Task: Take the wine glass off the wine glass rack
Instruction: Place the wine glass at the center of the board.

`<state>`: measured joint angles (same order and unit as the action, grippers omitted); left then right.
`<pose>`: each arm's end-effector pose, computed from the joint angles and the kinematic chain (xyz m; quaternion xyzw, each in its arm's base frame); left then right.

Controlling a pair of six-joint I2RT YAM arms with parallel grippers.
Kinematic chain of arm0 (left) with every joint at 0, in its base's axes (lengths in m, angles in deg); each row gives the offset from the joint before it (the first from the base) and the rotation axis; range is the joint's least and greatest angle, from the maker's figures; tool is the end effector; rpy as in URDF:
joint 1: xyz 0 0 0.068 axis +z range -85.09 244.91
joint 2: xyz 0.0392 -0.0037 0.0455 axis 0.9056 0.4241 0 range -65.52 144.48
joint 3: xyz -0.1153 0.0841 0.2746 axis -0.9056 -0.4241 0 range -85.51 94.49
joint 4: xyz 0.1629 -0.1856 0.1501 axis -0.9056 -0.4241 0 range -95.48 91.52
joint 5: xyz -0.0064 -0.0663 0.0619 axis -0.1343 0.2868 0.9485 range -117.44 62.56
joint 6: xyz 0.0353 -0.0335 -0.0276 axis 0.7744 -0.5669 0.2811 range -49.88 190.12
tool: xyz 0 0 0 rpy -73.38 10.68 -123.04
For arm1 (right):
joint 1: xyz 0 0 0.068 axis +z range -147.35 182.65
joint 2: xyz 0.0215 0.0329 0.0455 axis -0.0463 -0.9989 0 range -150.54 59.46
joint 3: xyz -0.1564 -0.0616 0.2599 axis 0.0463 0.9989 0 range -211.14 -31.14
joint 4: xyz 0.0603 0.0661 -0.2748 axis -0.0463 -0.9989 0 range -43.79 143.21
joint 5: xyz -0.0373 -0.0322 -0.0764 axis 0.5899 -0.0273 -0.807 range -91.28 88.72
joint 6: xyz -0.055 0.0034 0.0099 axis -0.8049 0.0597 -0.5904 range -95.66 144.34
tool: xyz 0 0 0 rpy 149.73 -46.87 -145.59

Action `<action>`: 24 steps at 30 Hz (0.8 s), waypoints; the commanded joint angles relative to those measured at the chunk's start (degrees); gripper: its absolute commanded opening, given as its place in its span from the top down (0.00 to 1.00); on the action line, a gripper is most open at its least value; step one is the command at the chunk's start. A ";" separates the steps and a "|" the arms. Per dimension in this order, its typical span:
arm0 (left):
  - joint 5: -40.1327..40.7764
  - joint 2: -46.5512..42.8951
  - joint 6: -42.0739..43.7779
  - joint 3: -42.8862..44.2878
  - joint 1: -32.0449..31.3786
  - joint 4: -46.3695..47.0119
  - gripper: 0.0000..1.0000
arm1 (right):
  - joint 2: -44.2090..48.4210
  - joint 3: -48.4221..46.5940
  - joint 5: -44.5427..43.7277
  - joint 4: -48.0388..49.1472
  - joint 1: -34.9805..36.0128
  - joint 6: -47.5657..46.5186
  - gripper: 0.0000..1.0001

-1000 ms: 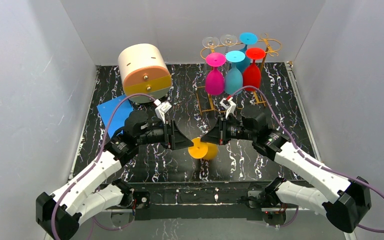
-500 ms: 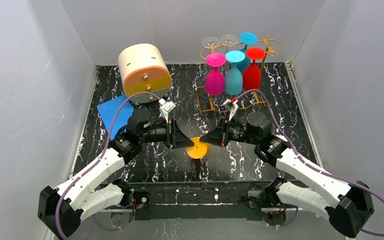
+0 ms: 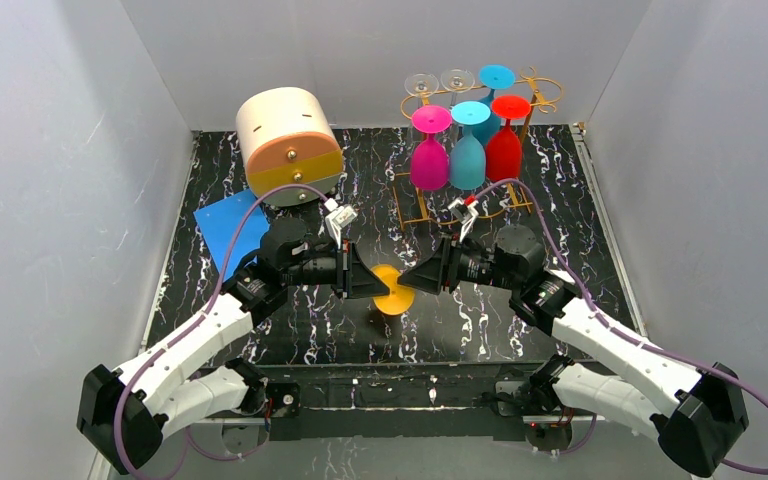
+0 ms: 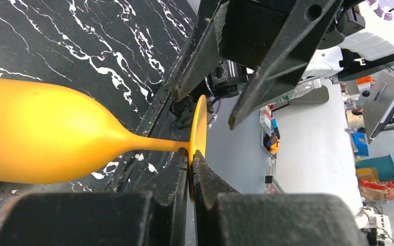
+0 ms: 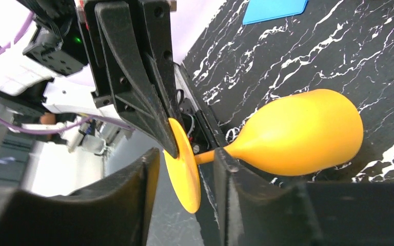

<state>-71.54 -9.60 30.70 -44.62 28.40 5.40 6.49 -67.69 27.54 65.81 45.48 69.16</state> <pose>0.1697 -0.1589 0.3306 0.2201 0.7218 -0.5907 0.2857 0.1529 0.1671 0.3273 -0.1577 0.7101 0.5893 0.3516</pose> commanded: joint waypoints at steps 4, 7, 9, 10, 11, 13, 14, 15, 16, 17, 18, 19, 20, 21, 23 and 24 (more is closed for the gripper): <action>1.95 -0.98 3.53 1.82 -0.23 1.11 1.00 | 1.07 2.73 6.11 3.79 0.24 -2.17 0.40; 2.30 -1.03 3.52 2.27 -0.23 2.07 1.00 | 0.36 4.39 10.06 8.01 0.23 -1.09 0.40; 2.77 -1.20 3.54 1.92 -0.23 2.92 1.00 | -0.16 5.70 11.62 11.41 0.19 1.41 0.42; 2.86 -1.18 3.50 1.61 -0.23 3.39 1.00 | -0.49 6.29 12.50 13.15 0.23 2.04 0.44; 2.57 -0.97 3.49 1.38 -0.23 3.94 1.00 | -0.82 6.60 12.83 14.65 0.22 2.56 0.46; 1.61 -0.40 3.39 1.32 -0.23 4.62 1.00 | -1.19 6.91 11.80 16.74 0.22 3.43 0.52; 1.38 -0.23 3.39 1.54 -0.23 4.84 1.00 | -1.22 7.26 11.59 18.42 0.19 3.96 0.57; 1.18 -0.17 3.38 1.56 -0.23 5.21 1.00 | -1.36 7.74 11.53 20.14 0.23 4.40 0.59; 1.02 -0.19 3.53 1.57 -0.22 5.60 1.00 | -1.53 8.43 11.58 21.73 0.24 4.59 0.60; 0.91 -0.24 3.75 1.61 -0.22 5.84 1.00 | -1.72 9.00 11.46 23.10 0.25 4.89 0.61; 0.88 -0.28 3.94 1.65 -0.23 5.92 1.00 | -2.18 9.49 11.25 24.17 0.24 5.37 0.62; 0.78 -0.29 3.94 1.65 -0.23 6.02 1.00 | -2.47 9.78 10.90 25.05 0.20 5.80 0.65; 0.59 -0.34 3.94 1.61 -0.23 6.14 1.00 | -2.70 9.93 10.56 25.48 0.23 5.95 0.70; 0.50 -0.41 3.78 1.53 -0.20 6.22 1.00 | -2.93 9.99 10.34 25.76 0.25 6.26 0.75; 0.75 -0.90 3.20 0.79 -0.21 7.32 1.00 | -3.59 10.21 10.46 26.45 0.22 6.59 0.79; 0.89 -1.17 2.31 0.17 -0.22 8.61 1.00 | -3.86 10.38 10.69 27.27 0.21 6.72 0.79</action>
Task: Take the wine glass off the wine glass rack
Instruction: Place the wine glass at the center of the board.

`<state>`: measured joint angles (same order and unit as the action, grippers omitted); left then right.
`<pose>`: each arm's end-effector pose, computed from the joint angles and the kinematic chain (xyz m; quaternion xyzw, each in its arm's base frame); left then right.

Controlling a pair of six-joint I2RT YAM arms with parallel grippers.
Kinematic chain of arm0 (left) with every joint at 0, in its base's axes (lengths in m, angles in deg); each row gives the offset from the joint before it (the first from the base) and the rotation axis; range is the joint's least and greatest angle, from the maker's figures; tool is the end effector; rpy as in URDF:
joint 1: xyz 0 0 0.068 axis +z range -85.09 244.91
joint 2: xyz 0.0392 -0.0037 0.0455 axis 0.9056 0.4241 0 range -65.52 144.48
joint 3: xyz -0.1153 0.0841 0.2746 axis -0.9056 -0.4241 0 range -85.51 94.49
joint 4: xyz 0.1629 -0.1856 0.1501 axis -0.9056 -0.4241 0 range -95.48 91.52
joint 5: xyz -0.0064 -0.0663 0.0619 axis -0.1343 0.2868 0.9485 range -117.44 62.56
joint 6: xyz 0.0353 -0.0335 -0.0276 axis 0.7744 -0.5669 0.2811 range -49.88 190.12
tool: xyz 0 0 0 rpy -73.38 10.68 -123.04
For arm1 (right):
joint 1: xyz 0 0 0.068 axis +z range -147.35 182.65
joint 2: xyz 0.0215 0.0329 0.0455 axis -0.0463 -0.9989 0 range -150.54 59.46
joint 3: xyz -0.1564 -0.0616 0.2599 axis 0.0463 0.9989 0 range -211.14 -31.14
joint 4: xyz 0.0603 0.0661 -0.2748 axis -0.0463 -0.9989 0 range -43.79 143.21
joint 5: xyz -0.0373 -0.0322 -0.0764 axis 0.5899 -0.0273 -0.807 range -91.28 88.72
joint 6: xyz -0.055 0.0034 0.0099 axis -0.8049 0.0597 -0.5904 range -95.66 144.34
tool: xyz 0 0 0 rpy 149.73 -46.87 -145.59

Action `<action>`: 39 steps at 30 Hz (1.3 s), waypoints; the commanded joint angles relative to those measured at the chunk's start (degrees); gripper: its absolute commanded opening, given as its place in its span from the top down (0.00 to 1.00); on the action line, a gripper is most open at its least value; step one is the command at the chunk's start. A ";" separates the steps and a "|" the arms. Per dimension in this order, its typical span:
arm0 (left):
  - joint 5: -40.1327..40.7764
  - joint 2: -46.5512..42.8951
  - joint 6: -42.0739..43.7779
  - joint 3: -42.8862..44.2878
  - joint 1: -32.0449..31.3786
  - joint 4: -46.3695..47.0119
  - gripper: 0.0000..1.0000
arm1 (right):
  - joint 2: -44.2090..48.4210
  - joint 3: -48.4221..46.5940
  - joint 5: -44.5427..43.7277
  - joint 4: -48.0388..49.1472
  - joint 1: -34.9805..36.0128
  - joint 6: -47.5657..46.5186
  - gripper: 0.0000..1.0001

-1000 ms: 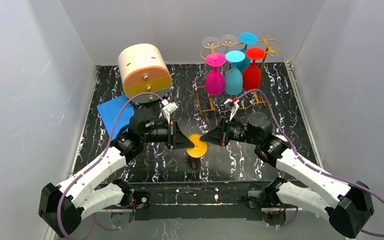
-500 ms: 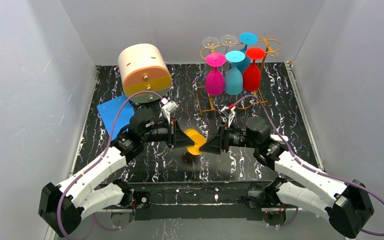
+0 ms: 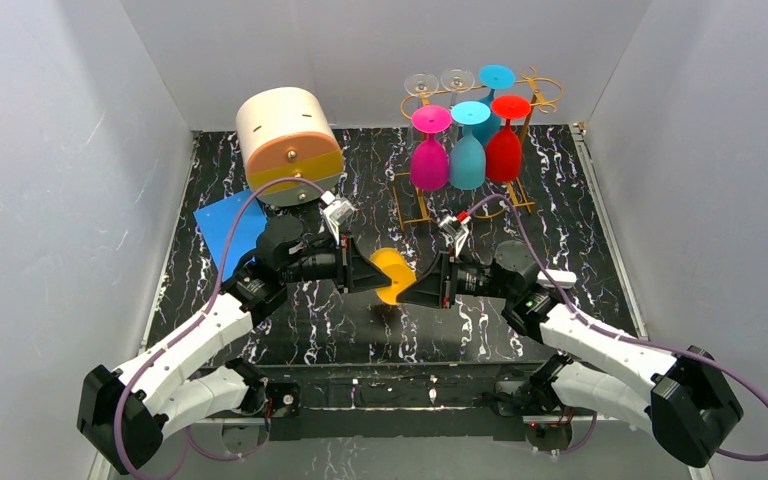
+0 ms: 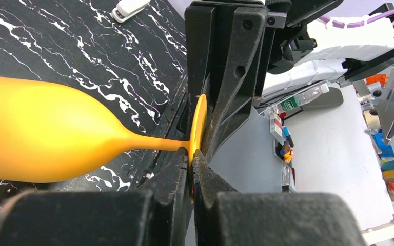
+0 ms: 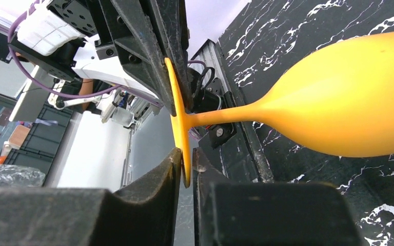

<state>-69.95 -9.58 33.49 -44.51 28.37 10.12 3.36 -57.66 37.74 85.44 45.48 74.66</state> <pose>0.1718 -0.1597 0.3394 0.2412 0.6947 -0.5873 0.3381 0.1474 0.1698 0.2857 -0.1985 0.6653 0.6537 0.3012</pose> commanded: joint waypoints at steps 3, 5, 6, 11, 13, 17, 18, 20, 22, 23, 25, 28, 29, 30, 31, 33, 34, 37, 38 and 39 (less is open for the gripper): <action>-0.72 -1.49 -3.07 -1.50 -0.20 7.84 1.00 | -1.24 1.21 0.69 11.22 0.24 2.17 0.88; -0.56 -1.29 -4.03 -2.01 -0.20 8.85 1.00 | -1.34 1.47 0.88 12.80 0.24 3.01 0.94; -0.82 -1.12 -4.00 -2.13 -0.20 8.69 1.00 | -1.46 1.52 1.19 13.43 0.24 3.14 0.97; 0.75 -1.55 -0.49 -0.76 -0.16 2.76 1.00 | -0.64 2.70 0.31 14.73 0.23 1.57 0.99; 2.35 -1.90 1.51 0.67 -0.20 -1.06 0.85 | 0.19 3.20 -0.34 14.37 0.20 0.30 0.99; 9.03 -3.52 4.36 3.01 -0.20 -7.87 0.31 | 2.05 4.02 -1.56 12.32 0.23 -3.68 0.99; 11.01 -3.89 5.61 3.89 -0.18 -11.39 0.25 | 2.21 4.10 -1.38 11.73 0.25 -4.95 0.99; 14.63 -5.05 6.48 5.48 -0.13 -14.87 0.09 | 1.81 3.94 -0.11 10.06 0.24 -8.14 0.99; 20.46 -6.43 8.00 7.54 -0.07 -19.14 0.02 | 0.88 3.97 1.64 7.44 0.28 -12.10 0.99; 23.78 -6.87 8.65 8.74 0.09 -21.89 0.02 | 0.33 3.87 2.30 5.83 0.36 -14.16 0.99; 26.78 -6.48 9.81 11.18 0.88 -25.19 0.02 | -0.65 3.59 3.71 2.83 1.00 -20.10 0.99; 25.76 -3.93 10.21 14.43 2.94 -28.17 0.02 | -0.99 3.96 4.62 -0.94 2.77 -30.95 0.99; 25.91 -3.01 9.85 15.23 4.03 -29.34 0.02 | -0.80 3.71 4.72 -3.08 3.37 -36.76 0.99; 26.11 -2.35 9.18 15.65 5.55 -30.43 0.02 | -0.40 3.30 4.71 -5.16 3.72 -40.84 0.99; 25.71 -1.91 8.23 15.38 8.15 -31.18 0.02 | -0.01 2.98 4.95 -6.67 4.01 -44.08 0.99; 20.65 -1.00 6.95 13.64 15.35 -31.29 0.02 | 0.86 2.73 5.75 -8.46 4.19 -49.51 0.99; 16.05 -0.57 6.57 12.46 19.22 -30.51 0.02 | 1.17 2.64 6.39 -9.21 4.26 -52.82 0.99; 1.89 1.34 4.44 9.39 26.05 -24.54 0.02 | 0.99 1.86 9.54 -12.70 4.37 -63.15 0.99; -1.77 1.93 3.57 9.00 26.64 -22.04 0.02 | 0.54 1.34 10.51 -14.86 4.45 -67.45 0.99; -5.31 2.50 3.07 8.96 26.85 -19.93 0.02 | -0.06 0.80 11.01 -17.08 4.58 -71.38 0.99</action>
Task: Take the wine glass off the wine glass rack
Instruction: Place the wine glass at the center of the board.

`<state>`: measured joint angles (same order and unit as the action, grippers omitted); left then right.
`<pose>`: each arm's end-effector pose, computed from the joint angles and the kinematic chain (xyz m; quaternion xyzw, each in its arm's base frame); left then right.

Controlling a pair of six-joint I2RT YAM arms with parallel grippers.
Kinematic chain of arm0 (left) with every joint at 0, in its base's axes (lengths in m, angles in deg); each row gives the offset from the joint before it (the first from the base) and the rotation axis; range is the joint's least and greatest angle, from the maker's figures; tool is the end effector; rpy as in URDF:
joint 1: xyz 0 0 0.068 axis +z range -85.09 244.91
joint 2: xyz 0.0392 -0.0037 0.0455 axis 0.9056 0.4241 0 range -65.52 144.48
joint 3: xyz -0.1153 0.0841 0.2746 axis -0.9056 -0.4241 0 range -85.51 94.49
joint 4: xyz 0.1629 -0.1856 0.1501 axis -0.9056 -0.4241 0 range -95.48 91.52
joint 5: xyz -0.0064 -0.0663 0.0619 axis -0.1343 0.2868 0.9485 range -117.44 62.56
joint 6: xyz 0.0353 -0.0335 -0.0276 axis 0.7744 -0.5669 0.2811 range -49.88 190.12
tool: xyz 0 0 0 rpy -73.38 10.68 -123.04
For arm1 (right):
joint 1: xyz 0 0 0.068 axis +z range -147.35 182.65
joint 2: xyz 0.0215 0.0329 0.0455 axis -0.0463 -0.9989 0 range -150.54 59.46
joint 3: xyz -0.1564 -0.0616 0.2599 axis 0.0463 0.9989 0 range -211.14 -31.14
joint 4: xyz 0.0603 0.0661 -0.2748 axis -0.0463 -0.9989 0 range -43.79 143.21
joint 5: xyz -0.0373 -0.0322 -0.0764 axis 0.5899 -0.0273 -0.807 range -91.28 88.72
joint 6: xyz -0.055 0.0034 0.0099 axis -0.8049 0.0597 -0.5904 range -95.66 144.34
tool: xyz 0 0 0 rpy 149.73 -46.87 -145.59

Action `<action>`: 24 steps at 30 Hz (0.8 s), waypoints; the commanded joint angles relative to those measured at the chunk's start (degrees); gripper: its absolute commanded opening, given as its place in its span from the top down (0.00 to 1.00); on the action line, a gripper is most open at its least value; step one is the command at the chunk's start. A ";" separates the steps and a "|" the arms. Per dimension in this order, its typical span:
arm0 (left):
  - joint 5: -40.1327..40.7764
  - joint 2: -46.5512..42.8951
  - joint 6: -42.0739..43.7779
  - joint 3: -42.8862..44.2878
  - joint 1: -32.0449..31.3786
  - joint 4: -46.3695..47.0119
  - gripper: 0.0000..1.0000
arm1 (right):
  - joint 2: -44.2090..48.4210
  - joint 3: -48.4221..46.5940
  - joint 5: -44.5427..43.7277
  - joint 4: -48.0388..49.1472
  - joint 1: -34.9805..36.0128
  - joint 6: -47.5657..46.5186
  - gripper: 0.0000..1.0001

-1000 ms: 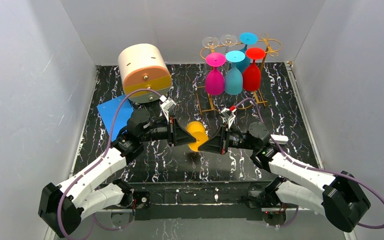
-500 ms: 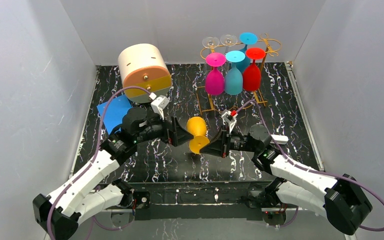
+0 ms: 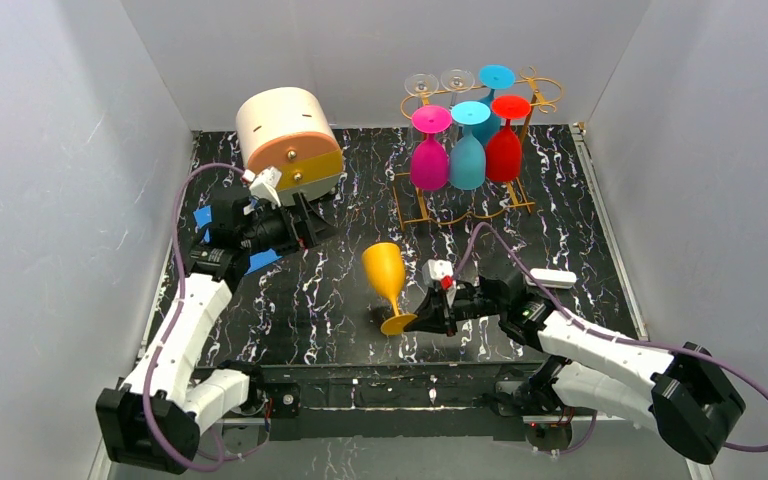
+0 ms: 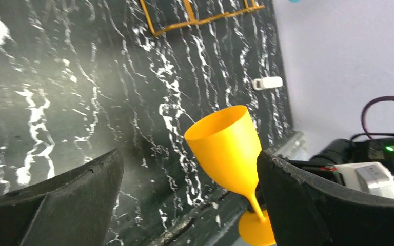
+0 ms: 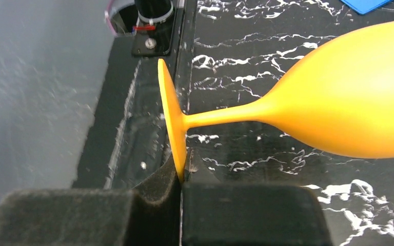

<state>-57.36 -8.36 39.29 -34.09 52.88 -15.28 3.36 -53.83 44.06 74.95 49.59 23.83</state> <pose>0.2252 -0.0676 0.3581 0.0101 0.8161 -0.3958 0.4209 0.1251 0.1741 0.2427 -0.5107 0.5570 0.5043 0.4178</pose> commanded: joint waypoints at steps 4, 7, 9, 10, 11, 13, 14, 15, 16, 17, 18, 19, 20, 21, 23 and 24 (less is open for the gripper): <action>-27.06 3.13 -1.88 -0.04 2.45 9.85 0.02 | -1.50 -3.60 4.24 -9.39 1.54 -31.93 0.99; -31.78 4.83 4.14 2.08 2.45 6.42 0.02 | -1.59 -3.83 1.13 -10.84 3.66 -38.65 0.99; -33.40 6.55 8.75 3.54 2.46 2.07 0.02 | -1.35 -4.20 -1.08 -12.02 4.33 -43.53 0.99; -34.02 7.47 9.18 3.98 2.46 1.92 0.02 | -1.59 -4.42 -1.81 -11.99 4.55 -44.88 0.99; -35.02 8.48 9.69 4.66 2.45 1.80 0.02 | -2.01 -4.73 -2.17 -12.29 4.75 -46.28 0.99; -36.26 10.12 9.82 6.54 2.33 1.71 0.05 | -2.81 -5.72 -3.03 -13.05 5.54 -48.98 0.99; -37.03 10.25 9.94 7.14 2.14 1.89 0.06 | -2.93 -6.03 -3.71 -13.52 5.93 -50.11 0.99; -37.65 10.08 10.31 7.41 1.98 1.82 0.06 | -2.92 -6.24 -4.38 -13.82 6.18 -51.03 0.99; -36.40 9.73 10.29 7.42 1.59 1.80 0.06 | -2.76 -6.26 -5.08 -13.86 6.40 -52.07 0.99; -35.53 9.57 10.27 7.30 0.81 1.77 0.06 | -2.64 -6.26 -5.76 -13.83 6.61 -53.10 0.99; -34.83 9.59 10.47 7.19 -0.58 1.67 0.07 | -2.64 -6.30 -6.41 -13.70 6.69 -53.87 0.99; -34.38 9.92 10.23 7.15 -1.91 1.69 0.08 | -2.83 -6.37 -7.11 -13.54 6.75 -54.42 0.99; -33.90 10.28 10.14 7.24 -3.30 1.54 0.09 | -3.09 -6.52 -7.52 -13.59 6.83 -54.95 0.99; -33.90 10.62 10.31 7.39 -4.45 1.32 0.10 | -3.28 -6.77 -7.79 -13.90 6.87 -55.33 0.99; -33.08 10.89 10.46 7.35 -5.94 1.01 0.15 | -3.30 -7.37 -7.98 -14.79 7.06 -56.23 0.99; -32.85 10.82 10.60 7.37 -6.21 0.88 0.19 | -3.16 -7.57 -8.12 -15.28 7.06 -56.43 0.99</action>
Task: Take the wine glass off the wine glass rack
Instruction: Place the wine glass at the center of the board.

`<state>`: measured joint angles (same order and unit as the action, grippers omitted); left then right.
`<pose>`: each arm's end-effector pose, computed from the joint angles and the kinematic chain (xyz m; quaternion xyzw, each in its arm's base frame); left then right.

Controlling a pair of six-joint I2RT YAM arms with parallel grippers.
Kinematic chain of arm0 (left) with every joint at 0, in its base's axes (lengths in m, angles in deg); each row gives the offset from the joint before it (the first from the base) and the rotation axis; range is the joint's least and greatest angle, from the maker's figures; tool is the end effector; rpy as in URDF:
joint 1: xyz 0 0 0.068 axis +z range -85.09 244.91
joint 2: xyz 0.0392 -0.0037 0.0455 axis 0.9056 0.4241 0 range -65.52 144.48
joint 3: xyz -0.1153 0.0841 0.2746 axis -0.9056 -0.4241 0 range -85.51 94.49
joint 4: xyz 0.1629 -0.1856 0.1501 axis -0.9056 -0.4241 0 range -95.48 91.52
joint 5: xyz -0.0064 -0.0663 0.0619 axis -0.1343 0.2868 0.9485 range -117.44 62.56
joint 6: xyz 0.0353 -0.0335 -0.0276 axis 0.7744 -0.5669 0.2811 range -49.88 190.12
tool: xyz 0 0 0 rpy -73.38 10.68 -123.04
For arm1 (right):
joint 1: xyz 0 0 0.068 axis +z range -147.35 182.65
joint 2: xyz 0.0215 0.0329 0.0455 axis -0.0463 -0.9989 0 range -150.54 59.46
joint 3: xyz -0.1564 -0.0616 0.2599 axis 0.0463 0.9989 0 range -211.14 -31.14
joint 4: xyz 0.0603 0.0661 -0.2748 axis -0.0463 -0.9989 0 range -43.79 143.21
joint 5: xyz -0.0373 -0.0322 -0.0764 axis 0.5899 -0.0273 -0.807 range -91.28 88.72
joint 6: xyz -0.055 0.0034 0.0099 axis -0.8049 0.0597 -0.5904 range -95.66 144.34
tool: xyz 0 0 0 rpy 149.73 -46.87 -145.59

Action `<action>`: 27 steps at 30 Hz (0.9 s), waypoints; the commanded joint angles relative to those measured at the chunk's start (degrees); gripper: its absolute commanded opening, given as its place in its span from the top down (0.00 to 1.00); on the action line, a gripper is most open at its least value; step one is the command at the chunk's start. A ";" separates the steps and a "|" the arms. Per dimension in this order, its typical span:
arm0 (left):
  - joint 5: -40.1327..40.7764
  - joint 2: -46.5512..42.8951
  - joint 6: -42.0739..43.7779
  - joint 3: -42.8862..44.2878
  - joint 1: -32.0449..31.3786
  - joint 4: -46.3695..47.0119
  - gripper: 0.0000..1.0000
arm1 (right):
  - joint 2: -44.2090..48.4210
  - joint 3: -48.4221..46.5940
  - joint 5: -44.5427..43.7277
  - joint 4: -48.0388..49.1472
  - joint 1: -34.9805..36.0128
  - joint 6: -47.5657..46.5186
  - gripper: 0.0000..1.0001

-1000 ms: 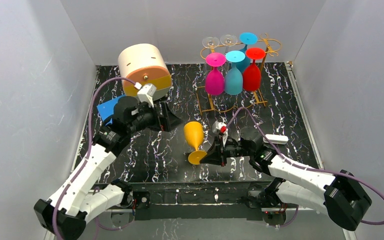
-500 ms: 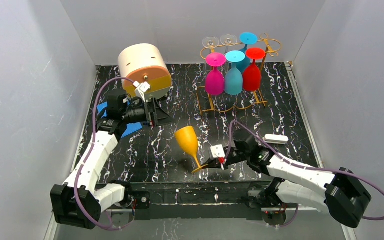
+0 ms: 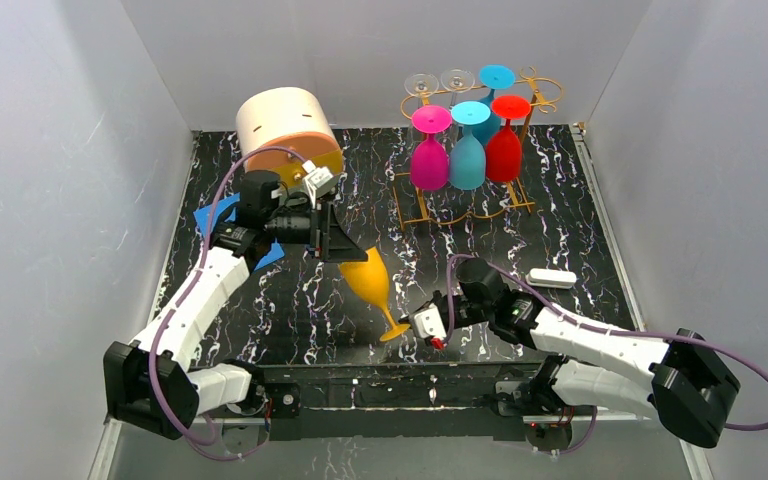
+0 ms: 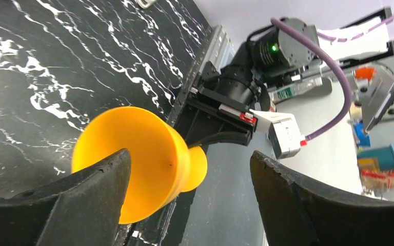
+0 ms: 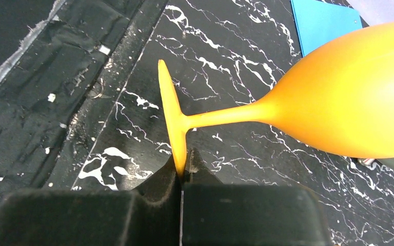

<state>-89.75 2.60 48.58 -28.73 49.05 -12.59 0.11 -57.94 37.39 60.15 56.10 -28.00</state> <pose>0.2515 -0.1069 0.3589 0.2400 0.7364 -0.5608 0.2926 0.1137 0.1939 0.2312 -0.7432 0.3410 0.2850 0.5001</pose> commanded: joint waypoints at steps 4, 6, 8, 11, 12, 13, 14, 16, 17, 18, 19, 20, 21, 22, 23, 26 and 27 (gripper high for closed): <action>-0.18 -0.57 2.94 1.95 -2.78 -4.02 0.30 | 1.37 -3.03 -2.47 -1.11 0.68 -6.13 0.99; 0.25 -0.26 4.16 2.13 -3.51 -5.86 0.33 | 1.70 -2.67 -2.97 -0.95 0.65 -6.94 0.99; 0.34 0.26 5.81 2.44 -4.53 -7.75 0.41 | 1.78 -2.91 -3.53 -1.30 0.69 -7.26 0.99; 0.92 0.88 7.20 2.77 -6.20 -9.16 0.61 | 1.57 -3.73 -3.94 -2.97 0.69 -8.09 0.99; 0.96 1.08 7.52 3.07 -6.74 -9.37 0.64 | 1.43 -3.99 -3.96 -3.58 0.65 -8.43 0.99; 1.14 1.32 7.96 3.31 -7.17 -9.67 0.68 | 1.31 -4.17 -4.00 -4.08 0.63 -8.81 0.99; 1.48 1.50 8.37 3.68 -7.44 -10.14 0.74 | 1.27 -4.34 -4.06 -4.34 0.64 -8.97 0.99; 2.15 1.78 9.66 4.52 -7.54 -11.68 0.85 | 1.30 -4.27 -4.56 -4.55 0.69 -8.95 0.99; 2.30 1.90 10.60 5.07 -7.52 -12.90 0.89 | 1.40 -4.35 -4.76 -4.83 0.61 -8.93 0.99; 2.72 1.93 11.38 5.65 -7.52 -13.90 0.94 | 1.52 -4.38 -4.94 -5.09 0.62 -8.96 0.99; 3.24 1.93 11.96 5.91 -7.52 -14.74 0.98 | 1.70 -4.45 -5.08 -5.36 0.68 -8.89 0.99; 3.47 1.89 12.35 6.05 -7.52 -15.30 1.00 | 1.92 -4.31 -5.24 -5.39 0.69 -8.86 0.99; 3.46 1.81 12.78 6.21 -7.52 -15.72 1.00 | 2.29 -4.08 -5.39 -5.44 0.65 -8.76 0.99; 3.36 1.65 13.16 6.24 -7.52 -15.98 1.00 | 2.43 -3.99 -5.56 -5.33 0.66 -8.72 0.99; 3.15 1.45 13.37 6.38 -7.52 -16.03 1.00 | 2.70 -3.89 -5.82 -5.27 0.62 -8.64 0.99; 3.61 0.76 13.73 6.86 -7.52 -16.04 1.00 | 3.39 -3.84 -5.85 -5.23 0.69 -7.70 0.90; 4.42 0.52 13.80 7.08 -7.52 -16.06 1.00 | 3.51 -3.93 -5.58 -5.19 0.69 -7.17 0.87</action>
<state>-87.08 4.80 59.70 -23.73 41.79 -25.68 1.88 -59.43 32.32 55.26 56.78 -35.84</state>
